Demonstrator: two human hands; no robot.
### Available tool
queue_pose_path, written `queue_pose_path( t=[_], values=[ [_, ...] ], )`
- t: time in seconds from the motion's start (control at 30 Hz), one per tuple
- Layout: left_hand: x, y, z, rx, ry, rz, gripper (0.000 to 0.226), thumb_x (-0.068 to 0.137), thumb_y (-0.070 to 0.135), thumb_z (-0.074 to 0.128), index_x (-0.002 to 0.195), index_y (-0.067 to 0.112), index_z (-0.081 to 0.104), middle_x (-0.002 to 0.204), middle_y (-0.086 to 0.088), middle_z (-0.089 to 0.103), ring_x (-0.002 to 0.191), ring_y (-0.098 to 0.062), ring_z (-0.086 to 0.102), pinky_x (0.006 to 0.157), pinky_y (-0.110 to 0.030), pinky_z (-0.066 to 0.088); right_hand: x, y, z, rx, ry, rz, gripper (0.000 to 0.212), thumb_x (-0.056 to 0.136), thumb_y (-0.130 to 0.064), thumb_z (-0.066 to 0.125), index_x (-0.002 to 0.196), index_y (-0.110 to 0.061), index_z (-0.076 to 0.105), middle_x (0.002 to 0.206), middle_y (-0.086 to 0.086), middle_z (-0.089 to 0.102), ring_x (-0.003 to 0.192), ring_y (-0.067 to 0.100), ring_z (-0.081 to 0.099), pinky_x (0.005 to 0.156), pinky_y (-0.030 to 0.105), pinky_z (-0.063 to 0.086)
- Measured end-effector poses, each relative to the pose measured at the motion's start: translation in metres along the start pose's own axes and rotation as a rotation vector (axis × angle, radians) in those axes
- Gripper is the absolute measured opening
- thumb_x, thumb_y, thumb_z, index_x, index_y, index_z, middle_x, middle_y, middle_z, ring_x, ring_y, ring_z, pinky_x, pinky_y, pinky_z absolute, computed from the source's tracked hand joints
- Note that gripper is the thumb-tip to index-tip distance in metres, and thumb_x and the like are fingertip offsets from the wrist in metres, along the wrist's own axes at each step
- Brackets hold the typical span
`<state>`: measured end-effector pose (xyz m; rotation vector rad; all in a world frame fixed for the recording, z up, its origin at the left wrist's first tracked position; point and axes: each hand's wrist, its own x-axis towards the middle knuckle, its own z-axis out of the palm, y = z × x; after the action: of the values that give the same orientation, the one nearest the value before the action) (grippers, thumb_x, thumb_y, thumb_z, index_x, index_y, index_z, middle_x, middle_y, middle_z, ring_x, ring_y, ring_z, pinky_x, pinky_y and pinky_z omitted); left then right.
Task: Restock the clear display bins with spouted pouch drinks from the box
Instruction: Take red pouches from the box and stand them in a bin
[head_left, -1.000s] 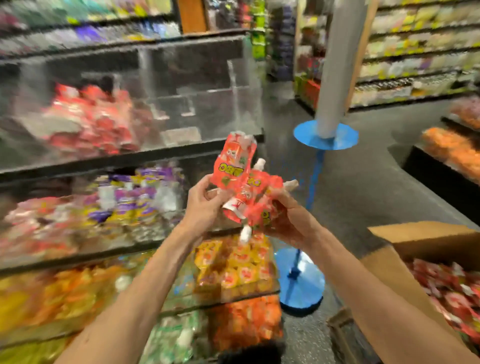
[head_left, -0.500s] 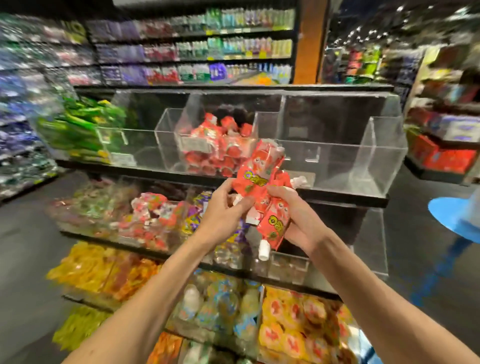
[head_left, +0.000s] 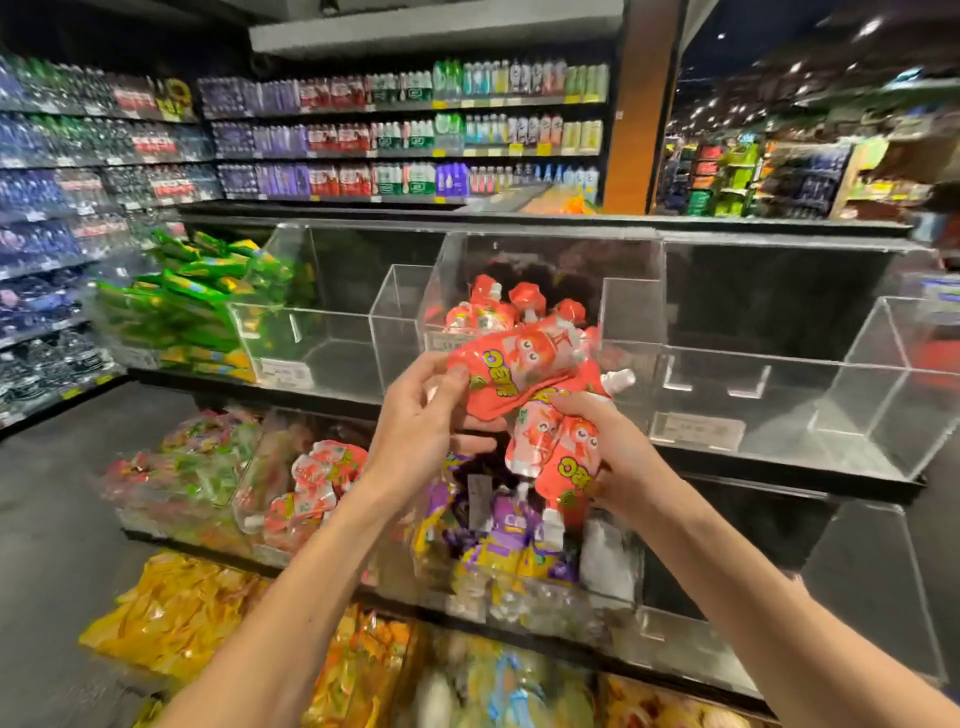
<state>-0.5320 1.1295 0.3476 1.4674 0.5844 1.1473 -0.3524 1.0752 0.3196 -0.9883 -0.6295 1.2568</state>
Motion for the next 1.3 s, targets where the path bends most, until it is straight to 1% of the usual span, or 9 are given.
queue_pose_path(
  t=[0.1, 0.27, 0.4, 0.53, 0.73, 0.8, 0.87, 1.1, 1.3],
  values=[
    [0.026, -0.001, -0.028, -0.07, -0.008, -0.016, 0.015, 0.104, 0.025, 0.047, 0.106, 0.014, 0.057, 0.092, -0.016, 0.073, 0.072, -0.031, 0.075, 0.055, -0.031, 0.058, 0.017, 0.005, 0.016, 0.082, -0.011, 0.008, 0.062, 0.073, -0.025, 0.074, 0.127, 0.0, 0.059, 0.113, 0.021, 0.063, 0.086, 0.027, 0.068, 0.068, 0.034, 0.059],
    [0.063, -0.005, -0.051, -0.19, -0.104, -0.011, 0.034, 0.082, 0.029, 0.068, 0.11, 0.015, 0.055, 0.087, -0.006, 0.072, 0.067, -0.019, 0.072, 0.053, -0.031, 0.057, 0.046, 0.01, 0.044, 0.115, 0.086, -0.045, 0.082, 0.061, -0.021, 0.082, 0.131, 0.009, 0.052, 0.115, 0.027, 0.065, 0.092, 0.036, 0.066, 0.092, 0.055, 0.054],
    [0.096, 0.001, -0.053, -0.156, -0.122, 0.039, 0.059, 0.058, 0.029, 0.084, 0.11, 0.024, 0.055, 0.091, 0.003, 0.074, 0.079, -0.016, 0.071, 0.055, -0.029, 0.056, 0.051, -0.002, 0.051, 0.02, 0.145, -0.108, 0.069, 0.065, -0.023, 0.077, 0.127, 0.001, 0.059, 0.109, 0.02, 0.07, 0.085, 0.027, 0.07, 0.076, 0.037, 0.06],
    [0.14, 0.023, -0.051, -0.022, -0.088, 0.242, 0.066, 0.072, 0.023, 0.084, 0.125, 0.032, 0.046, 0.115, -0.001, 0.067, 0.093, -0.008, 0.071, 0.076, -0.027, 0.059, 0.052, -0.035, 0.049, 0.034, 0.226, -0.197, 0.068, 0.061, -0.022, 0.079, 0.125, -0.005, 0.061, 0.103, 0.015, 0.07, 0.085, 0.028, 0.069, 0.087, 0.044, 0.057],
    [0.207, 0.039, -0.048, 0.316, -0.076, 0.498, 0.075, 0.088, 0.012, 0.074, 0.139, 0.038, 0.026, 0.131, -0.006, 0.058, 0.094, -0.01, 0.069, 0.089, -0.033, 0.057, 0.041, -0.078, 0.033, -0.03, 0.318, -0.293, 0.048, 0.084, -0.017, 0.068, 0.129, -0.002, 0.059, 0.118, 0.022, 0.069, 0.11, 0.039, 0.066, 0.089, 0.049, 0.057],
    [0.222, 0.038, -0.044, 0.478, -0.095, 0.475, 0.067, 0.089, 0.013, 0.074, 0.134, 0.04, 0.031, 0.107, -0.006, 0.067, 0.071, -0.015, 0.067, 0.07, -0.033, 0.058, 0.042, -0.086, 0.027, -0.053, 0.331, -0.287, 0.046, 0.085, -0.017, 0.067, 0.129, -0.003, 0.059, 0.117, 0.021, 0.07, 0.109, 0.038, 0.067, 0.092, 0.051, 0.056],
    [0.23, 0.034, -0.037, 0.601, -0.18, 0.392, 0.056, 0.09, 0.012, 0.072, 0.127, 0.04, 0.041, 0.099, -0.002, 0.067, 0.069, -0.02, 0.067, 0.061, -0.036, 0.056, 0.044, -0.09, 0.023, -0.063, 0.32, -0.284, 0.046, 0.085, -0.017, 0.068, 0.128, -0.004, 0.059, 0.116, 0.02, 0.07, 0.108, 0.037, 0.068, 0.095, 0.053, 0.053],
    [0.231, 0.016, -0.01, 0.564, -0.37, 0.187, 0.048, 0.093, 0.008, 0.067, 0.131, 0.033, 0.055, 0.104, -0.019, 0.065, 0.094, -0.033, 0.068, 0.072, -0.05, 0.061, 0.054, -0.095, 0.014, -0.108, 0.319, -0.238, 0.045, 0.083, -0.017, 0.071, 0.125, -0.006, 0.06, 0.112, 0.019, 0.072, 0.104, 0.037, 0.07, 0.096, 0.054, 0.053],
    [0.246, -0.01, 0.021, 0.646, -0.429, 0.079, 0.042, 0.095, 0.005, 0.063, 0.127, 0.032, 0.062, 0.111, -0.009, 0.065, 0.092, -0.021, 0.064, 0.072, -0.039, 0.06, 0.06, -0.096, 0.017, -0.136, 0.324, -0.203, 0.034, 0.085, -0.017, 0.07, 0.117, -0.009, 0.062, 0.106, 0.016, 0.074, 0.098, 0.034, 0.072, 0.088, 0.049, 0.057]
  ],
)
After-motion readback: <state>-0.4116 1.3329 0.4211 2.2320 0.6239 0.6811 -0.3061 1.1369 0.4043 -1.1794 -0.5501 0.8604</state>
